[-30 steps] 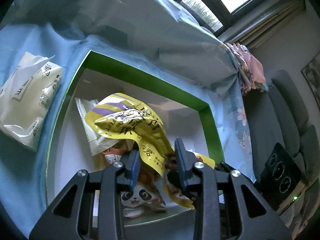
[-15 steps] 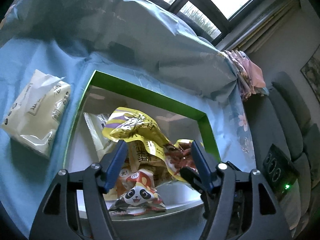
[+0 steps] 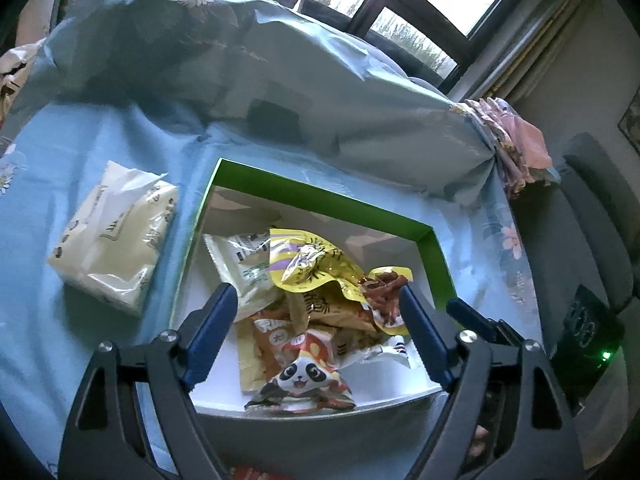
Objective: Organize snacks
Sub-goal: 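Open the left tool to drop the yellow bag into the box, then move the open left tool back to the red snack bar, then close the left tool on the red snack bar, then lift the red snack bar with the left tool over the box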
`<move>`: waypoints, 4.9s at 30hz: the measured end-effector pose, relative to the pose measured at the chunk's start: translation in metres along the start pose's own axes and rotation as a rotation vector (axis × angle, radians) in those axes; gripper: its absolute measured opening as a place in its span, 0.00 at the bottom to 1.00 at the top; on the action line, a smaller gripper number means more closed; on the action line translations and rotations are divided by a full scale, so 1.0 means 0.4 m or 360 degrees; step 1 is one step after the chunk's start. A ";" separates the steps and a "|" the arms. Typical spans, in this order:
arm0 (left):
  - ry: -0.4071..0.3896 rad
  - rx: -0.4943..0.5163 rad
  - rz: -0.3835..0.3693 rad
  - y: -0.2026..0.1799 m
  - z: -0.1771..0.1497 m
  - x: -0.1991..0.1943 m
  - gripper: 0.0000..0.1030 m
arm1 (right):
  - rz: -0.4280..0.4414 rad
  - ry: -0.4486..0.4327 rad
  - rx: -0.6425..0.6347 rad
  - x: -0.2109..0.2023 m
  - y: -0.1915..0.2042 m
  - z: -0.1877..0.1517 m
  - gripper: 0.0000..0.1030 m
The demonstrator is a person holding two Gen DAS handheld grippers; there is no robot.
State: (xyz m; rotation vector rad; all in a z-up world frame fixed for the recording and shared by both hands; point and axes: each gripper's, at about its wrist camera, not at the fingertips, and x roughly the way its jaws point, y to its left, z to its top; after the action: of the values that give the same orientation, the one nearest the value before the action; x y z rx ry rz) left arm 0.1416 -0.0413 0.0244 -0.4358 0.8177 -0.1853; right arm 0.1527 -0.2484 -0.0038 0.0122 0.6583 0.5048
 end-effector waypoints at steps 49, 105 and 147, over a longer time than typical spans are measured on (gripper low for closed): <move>0.0015 0.0180 0.0406 0.021 -0.212 -0.125 1.00 | -0.0163 0.0005 -0.0009 -0.126 0.071 -0.105 0.78; 0.0395 -0.0104 0.0084 0.114 -0.299 -0.079 0.65 | 0.0231 0.0436 -0.0424 -0.043 0.287 -0.354 0.78; 0.0422 -0.0191 -0.0053 0.107 -0.288 -0.041 0.28 | 0.0235 0.0325 -0.0289 -0.053 0.246 -0.331 0.20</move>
State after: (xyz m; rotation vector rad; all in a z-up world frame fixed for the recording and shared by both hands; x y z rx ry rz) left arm 0.0451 -0.0327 -0.0532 -0.5452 1.0858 -0.2287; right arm 0.0168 -0.1906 -0.0804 -0.1645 0.8126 0.7129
